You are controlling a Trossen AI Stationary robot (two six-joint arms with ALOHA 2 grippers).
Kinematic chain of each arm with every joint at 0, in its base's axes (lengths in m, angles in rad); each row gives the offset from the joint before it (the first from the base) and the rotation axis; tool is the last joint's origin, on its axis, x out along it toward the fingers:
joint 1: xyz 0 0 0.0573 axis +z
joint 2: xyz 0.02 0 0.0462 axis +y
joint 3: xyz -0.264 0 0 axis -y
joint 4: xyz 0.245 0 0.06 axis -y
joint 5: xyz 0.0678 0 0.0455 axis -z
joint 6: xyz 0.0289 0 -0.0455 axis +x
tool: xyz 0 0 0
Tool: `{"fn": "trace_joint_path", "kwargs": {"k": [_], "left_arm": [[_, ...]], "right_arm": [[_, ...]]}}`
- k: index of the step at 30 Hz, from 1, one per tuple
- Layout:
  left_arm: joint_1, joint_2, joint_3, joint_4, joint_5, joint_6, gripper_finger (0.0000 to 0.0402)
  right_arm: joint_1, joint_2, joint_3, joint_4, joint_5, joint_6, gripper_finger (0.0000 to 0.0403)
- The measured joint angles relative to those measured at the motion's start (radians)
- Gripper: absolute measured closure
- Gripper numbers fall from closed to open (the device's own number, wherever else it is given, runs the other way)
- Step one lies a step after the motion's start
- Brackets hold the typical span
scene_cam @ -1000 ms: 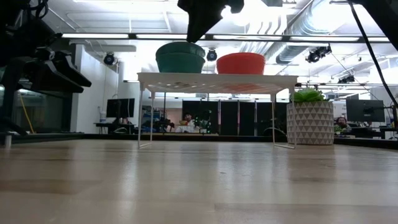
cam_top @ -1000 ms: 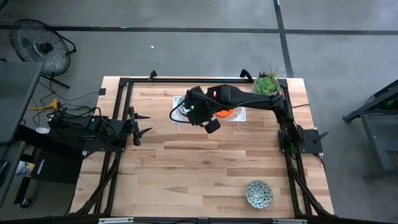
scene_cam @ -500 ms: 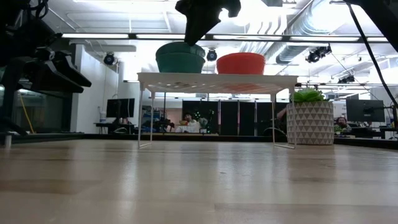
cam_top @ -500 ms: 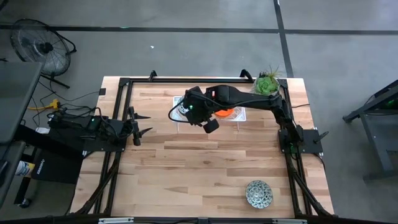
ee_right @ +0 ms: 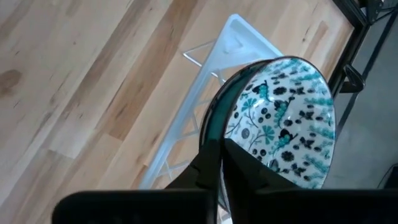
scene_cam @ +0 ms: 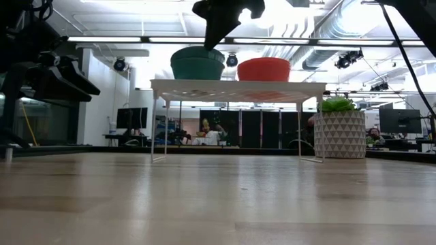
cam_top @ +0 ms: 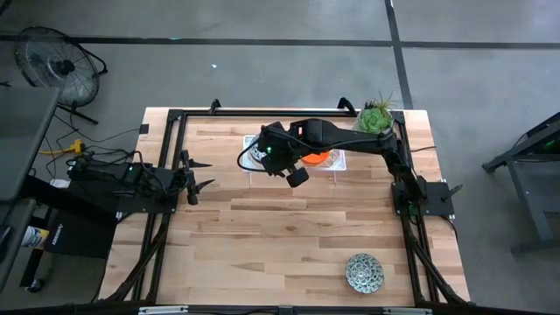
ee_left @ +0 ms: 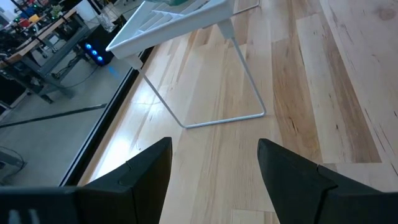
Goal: Pick & Place Mini bowls
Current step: Stack the top blue patterned bowl on top of the other blue patterned bowl on the shelf
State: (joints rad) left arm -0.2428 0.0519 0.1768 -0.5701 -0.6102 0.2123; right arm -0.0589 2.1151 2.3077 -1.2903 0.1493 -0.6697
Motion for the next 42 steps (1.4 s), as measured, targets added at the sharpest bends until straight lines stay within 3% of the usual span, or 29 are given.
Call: {"fn": "trace_joint_path", "kwargs": {"k": [11,42], "left_arm": [[0.0,0.0,0.0,0.0,0.0,0.0,0.0169],[0.0,0.0,0.0,0.0,0.0,0.0,0.0169]], "right_arm": [[0.0,0.0,0.0,0.022,0.03,-0.001,0.0401],[-0.04,0.0,0.0,0.009,-0.128,0.002,0.0403]]}}
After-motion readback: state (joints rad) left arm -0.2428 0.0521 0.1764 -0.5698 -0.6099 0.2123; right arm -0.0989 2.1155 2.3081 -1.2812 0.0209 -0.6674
